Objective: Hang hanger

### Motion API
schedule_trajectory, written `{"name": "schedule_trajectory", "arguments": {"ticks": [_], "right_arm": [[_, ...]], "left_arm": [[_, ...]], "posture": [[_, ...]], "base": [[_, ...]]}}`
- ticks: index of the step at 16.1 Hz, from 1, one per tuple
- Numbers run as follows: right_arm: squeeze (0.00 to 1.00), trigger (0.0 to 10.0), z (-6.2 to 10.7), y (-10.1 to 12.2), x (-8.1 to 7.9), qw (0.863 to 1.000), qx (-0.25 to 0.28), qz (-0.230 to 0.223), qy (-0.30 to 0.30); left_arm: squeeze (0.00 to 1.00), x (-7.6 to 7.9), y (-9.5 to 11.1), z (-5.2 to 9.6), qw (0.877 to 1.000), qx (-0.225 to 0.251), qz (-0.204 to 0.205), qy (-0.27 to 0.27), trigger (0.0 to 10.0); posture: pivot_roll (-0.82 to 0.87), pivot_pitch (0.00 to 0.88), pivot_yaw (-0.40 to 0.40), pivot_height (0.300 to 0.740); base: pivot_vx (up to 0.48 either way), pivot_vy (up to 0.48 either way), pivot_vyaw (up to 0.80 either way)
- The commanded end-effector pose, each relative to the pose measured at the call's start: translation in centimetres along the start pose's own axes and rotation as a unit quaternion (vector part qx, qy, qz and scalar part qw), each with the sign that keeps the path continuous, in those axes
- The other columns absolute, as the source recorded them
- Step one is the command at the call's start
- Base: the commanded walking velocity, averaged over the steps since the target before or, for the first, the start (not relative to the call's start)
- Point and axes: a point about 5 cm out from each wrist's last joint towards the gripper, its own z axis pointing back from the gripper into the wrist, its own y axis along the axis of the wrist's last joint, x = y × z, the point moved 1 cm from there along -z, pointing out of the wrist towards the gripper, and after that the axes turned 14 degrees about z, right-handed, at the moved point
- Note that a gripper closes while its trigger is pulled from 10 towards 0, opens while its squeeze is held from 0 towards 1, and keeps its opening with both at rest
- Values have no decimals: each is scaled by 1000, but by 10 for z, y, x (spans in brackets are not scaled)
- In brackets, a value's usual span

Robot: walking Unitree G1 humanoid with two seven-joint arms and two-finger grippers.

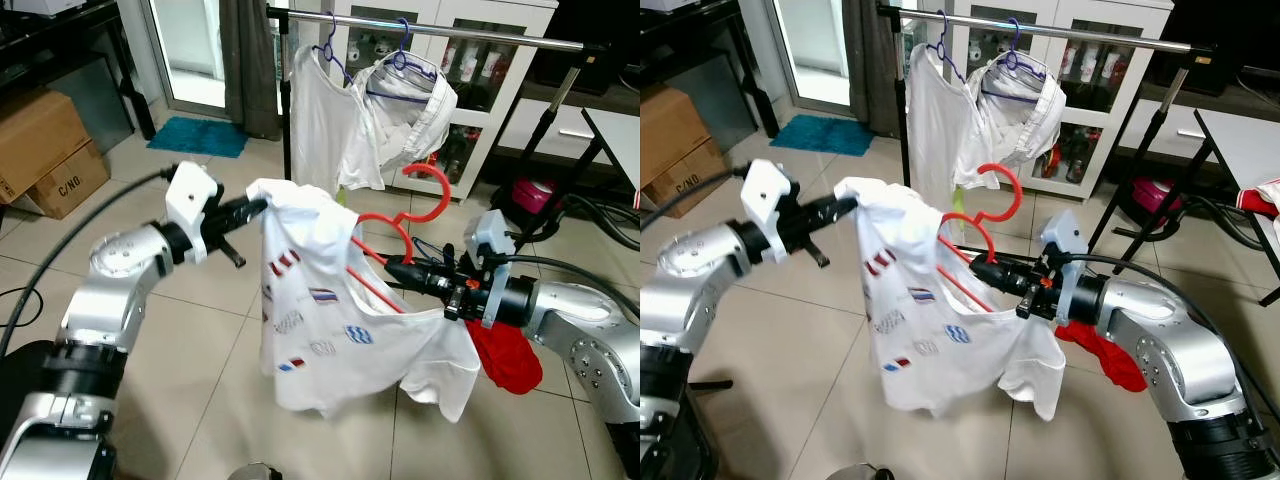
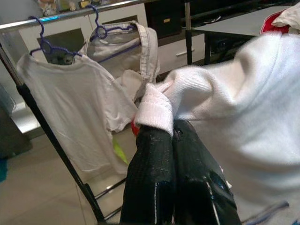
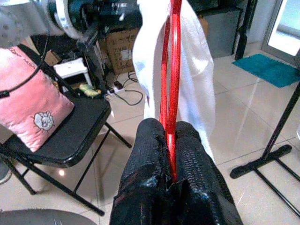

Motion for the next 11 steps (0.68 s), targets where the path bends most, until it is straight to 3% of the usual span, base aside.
{"name": "schedule_trajectory", "arguments": {"ticks": [1, 7, 9, 11], "right_arm": [[0, 10000, 3, -3, 1, 1000, -13, 5, -1], [0, 10000, 5, -2, -19, 998, -5, 4, 66], [0, 10000, 6, -2, -20, 997, -5, 3, 71], [0, 10000, 6, -2, -20, 998, -7, 3, 68]], "left_arm": [[0, 1, 8, -2, 1000, 4, -23, -7, 0], [0, -14, 6, -12, 999, -18, -29, -5, 0], [0, -7, 4, -23, 999, -21, -15, -46, 0], [0, 17, -1, -37, 992, -32, -4, -119, 0]], "posture": [[-123, 0, 18, 740], [-126, 0, 17, 740], [-129, 0, 17, 740], [-140, 0, 25, 740]], "base": [[0, 0, 0], [0, 0, 0], [0, 0, 0], [0, 0, 0]]}}
